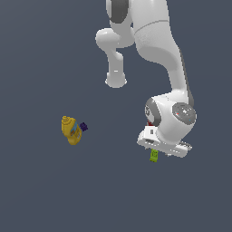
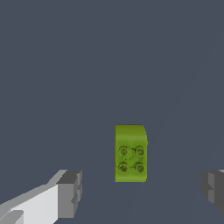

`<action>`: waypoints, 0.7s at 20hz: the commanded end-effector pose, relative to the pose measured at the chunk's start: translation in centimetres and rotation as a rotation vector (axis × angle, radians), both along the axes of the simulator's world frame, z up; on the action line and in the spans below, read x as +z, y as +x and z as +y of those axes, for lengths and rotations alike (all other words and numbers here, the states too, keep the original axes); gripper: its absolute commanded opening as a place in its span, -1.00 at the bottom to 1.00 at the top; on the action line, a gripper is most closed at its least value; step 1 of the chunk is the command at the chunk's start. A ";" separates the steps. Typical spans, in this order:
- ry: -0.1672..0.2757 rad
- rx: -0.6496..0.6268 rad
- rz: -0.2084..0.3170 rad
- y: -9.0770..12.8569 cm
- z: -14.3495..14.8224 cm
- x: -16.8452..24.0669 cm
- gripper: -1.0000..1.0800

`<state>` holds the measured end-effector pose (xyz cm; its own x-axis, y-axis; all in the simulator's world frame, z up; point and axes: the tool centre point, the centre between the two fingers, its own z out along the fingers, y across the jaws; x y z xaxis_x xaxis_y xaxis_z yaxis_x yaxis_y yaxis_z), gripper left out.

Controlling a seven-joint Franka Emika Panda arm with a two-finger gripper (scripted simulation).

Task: Pick up a designated object from a clutter of objects.

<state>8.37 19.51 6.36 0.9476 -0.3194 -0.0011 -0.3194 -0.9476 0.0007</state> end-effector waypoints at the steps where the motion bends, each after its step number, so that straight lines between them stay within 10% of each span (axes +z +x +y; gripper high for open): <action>1: 0.000 0.000 0.000 0.0 0.0 0.0 0.92; 14: 0.000 -0.003 -0.001 -0.1 0.0 -4.6 0.92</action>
<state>8.26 19.53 2.37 0.9469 -0.3215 -0.0010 -0.3215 -0.9469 0.0008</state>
